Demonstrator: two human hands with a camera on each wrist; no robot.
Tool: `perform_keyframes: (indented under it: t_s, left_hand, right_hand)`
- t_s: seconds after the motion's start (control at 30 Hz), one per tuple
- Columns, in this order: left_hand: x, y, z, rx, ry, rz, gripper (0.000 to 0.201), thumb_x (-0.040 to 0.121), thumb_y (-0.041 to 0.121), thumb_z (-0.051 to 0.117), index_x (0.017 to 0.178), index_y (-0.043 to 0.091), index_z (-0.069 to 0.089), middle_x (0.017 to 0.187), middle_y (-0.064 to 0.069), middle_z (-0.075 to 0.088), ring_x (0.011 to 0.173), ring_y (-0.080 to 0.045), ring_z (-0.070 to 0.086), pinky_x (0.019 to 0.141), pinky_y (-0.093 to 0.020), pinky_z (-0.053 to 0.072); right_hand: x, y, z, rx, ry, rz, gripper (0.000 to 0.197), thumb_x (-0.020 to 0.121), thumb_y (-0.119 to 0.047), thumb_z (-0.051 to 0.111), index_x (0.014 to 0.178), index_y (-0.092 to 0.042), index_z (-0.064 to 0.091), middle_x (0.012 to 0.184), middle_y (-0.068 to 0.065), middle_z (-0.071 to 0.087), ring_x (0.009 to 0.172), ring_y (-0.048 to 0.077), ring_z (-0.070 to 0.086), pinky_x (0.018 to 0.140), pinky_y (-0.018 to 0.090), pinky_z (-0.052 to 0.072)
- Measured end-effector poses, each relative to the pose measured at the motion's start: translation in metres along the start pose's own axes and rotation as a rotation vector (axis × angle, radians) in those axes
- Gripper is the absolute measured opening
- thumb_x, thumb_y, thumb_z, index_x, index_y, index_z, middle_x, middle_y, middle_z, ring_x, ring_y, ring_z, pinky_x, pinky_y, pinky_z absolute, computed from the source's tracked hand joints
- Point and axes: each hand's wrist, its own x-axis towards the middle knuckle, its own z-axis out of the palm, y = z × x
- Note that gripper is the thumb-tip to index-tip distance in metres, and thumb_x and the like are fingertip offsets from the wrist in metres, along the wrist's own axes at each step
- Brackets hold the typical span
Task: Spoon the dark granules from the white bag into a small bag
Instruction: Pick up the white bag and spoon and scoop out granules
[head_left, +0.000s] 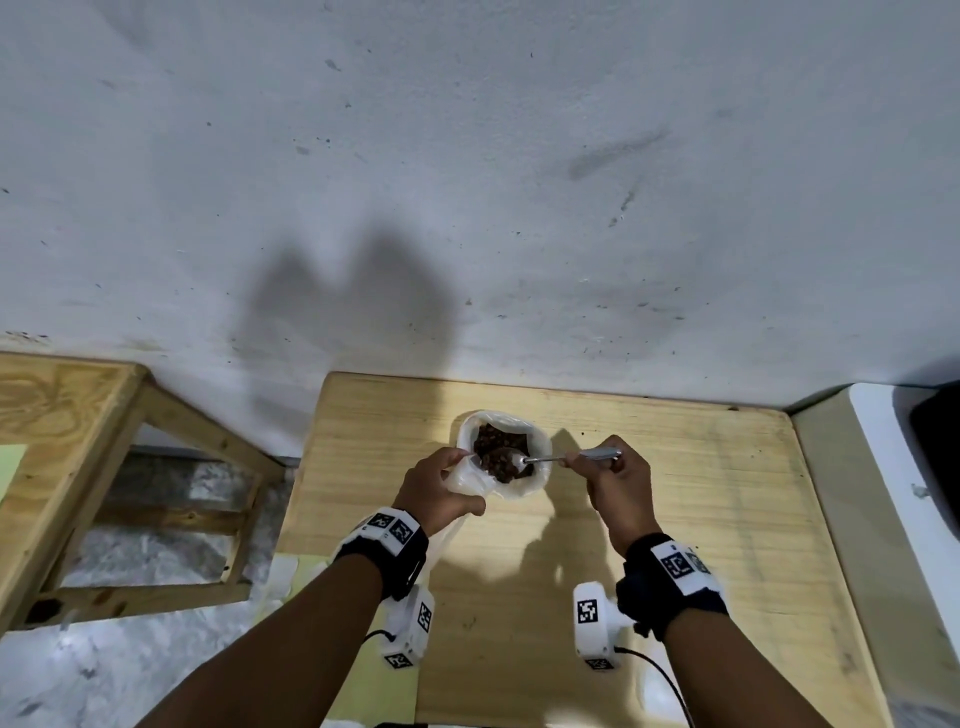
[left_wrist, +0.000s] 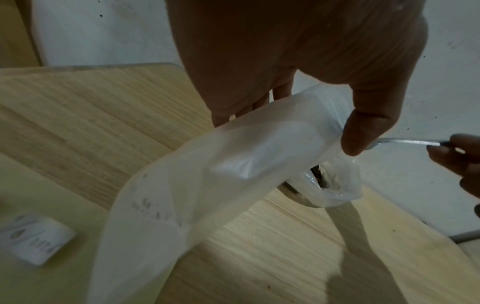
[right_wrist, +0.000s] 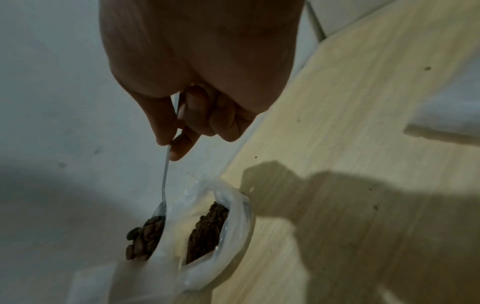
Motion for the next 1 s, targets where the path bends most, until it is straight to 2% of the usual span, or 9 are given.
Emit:
perform_keyframes:
  t_s: [0.1,0.2,0.3,0.43,0.57,0.7,0.83,0.9,1.0]
  left_hand:
    - [0.000,0.001,0.000,0.004,-0.002,-0.001,0.075,0.060,0.023,0.086,0.128,0.023,0.057,0.120,0.007,0.058,0.107,-0.012,0.052,0.081,-0.023,0.040]
    - [0.000,0.004,-0.001,-0.030,0.001,-0.020,0.081,0.050,0.033,0.081,0.127,0.025,0.058,0.120,0.007,0.060,0.107,-0.013,0.055,0.079,-0.022,0.041]
    - [0.000,0.004,0.000,-0.073,0.007,-0.044,0.083,0.047,0.037,0.079,0.127,0.025,0.059,0.119,0.008,0.061,0.109,-0.014,0.056,0.075,-0.018,0.041]
    - [0.003,0.004,0.000,-0.106,-0.031,-0.068,0.094,0.041,0.045,0.082,0.130,0.026,0.058,0.125,0.008,0.060,0.116,-0.017,0.056,0.087,-0.027,0.046]
    - [0.010,0.004,0.006,-0.132,-0.060,-0.111,0.097,0.041,0.047,0.083,0.131,0.022,0.059,0.127,0.006,0.062,0.116,-0.018,0.058,0.092,-0.032,0.049]
    - [0.015,0.007,0.010,-0.204,0.033,-0.129,0.048,0.045,0.037,0.081,0.086,0.013,0.071,0.091,-0.004,0.071,0.089,-0.024,0.066,0.073,-0.031,0.050]
    - [0.014,0.006,0.007,-0.264,0.085,-0.129,0.043,0.044,0.033,0.081,0.070,0.003,0.065,0.067,0.000,0.059,0.065,-0.016,0.054,0.060,-0.026,0.041]
    - [0.014,0.008,0.004,-0.276,0.094,-0.135,0.027,0.054,0.022,0.084,0.052,0.016,0.057,0.054,0.009,0.049,0.054,-0.010,0.044,0.053,-0.019,0.034]
    - [0.017,0.009,-0.001,-0.284,0.089,-0.118,0.038,0.056,0.021,0.082,0.048,0.020,0.045,0.051,0.009,0.041,0.051,-0.011,0.038,0.052,-0.023,0.030]
  right_hand:
    - [-0.009,-0.009,0.013,-0.141,-0.112,-0.169,0.038,0.080,-0.001,0.078,0.064,-0.010,0.044,0.054,-0.012,0.039,0.054,0.010,0.035,0.053,0.021,0.030]
    - [-0.014,-0.015,0.021,-0.224,-0.179,-0.241,0.039,0.080,0.000,0.078,0.063,-0.011,0.045,0.053,-0.014,0.045,0.052,0.004,0.038,0.052,0.015,0.031]
    - [-0.012,-0.015,0.017,-0.157,-0.092,-0.232,0.039,0.080,0.000,0.078,0.062,-0.012,0.044,0.054,-0.012,0.045,0.055,0.009,0.039,0.055,0.020,0.032]
    - [-0.006,-0.005,0.009,-0.146,0.098,-0.202,0.036,0.079,-0.003,0.079,0.063,-0.013,0.048,0.058,-0.013,0.053,0.055,0.010,0.041,0.057,0.027,0.033]
    - [-0.008,0.003,0.015,-0.316,0.084,-0.175,0.029,0.081,-0.005,0.076,0.066,-0.010,0.052,0.072,-0.008,0.068,0.056,0.001,0.052,0.057,0.022,0.038]
    - [-0.007,0.010,0.024,-0.375,0.086,-0.183,0.023,0.082,-0.006,0.075,0.071,-0.007,0.054,0.077,-0.006,0.070,0.065,-0.002,0.058,0.055,0.011,0.039]
    - [-0.003,0.012,0.026,-0.409,0.168,-0.203,0.025,0.084,-0.012,0.074,0.071,-0.014,0.052,0.075,-0.008,0.069,0.047,0.010,0.045,0.052,0.028,0.040]
    - [0.000,0.012,0.026,-0.411,0.212,-0.207,0.032,0.085,-0.014,0.074,0.068,-0.024,0.049,0.074,-0.006,0.069,0.043,0.015,0.042,0.051,0.030,0.041]
    - [0.002,0.013,0.028,-0.429,0.235,-0.196,0.031,0.087,-0.016,0.073,0.069,-0.024,0.049,0.077,-0.007,0.069,0.044,0.022,0.048,0.052,0.035,0.048]
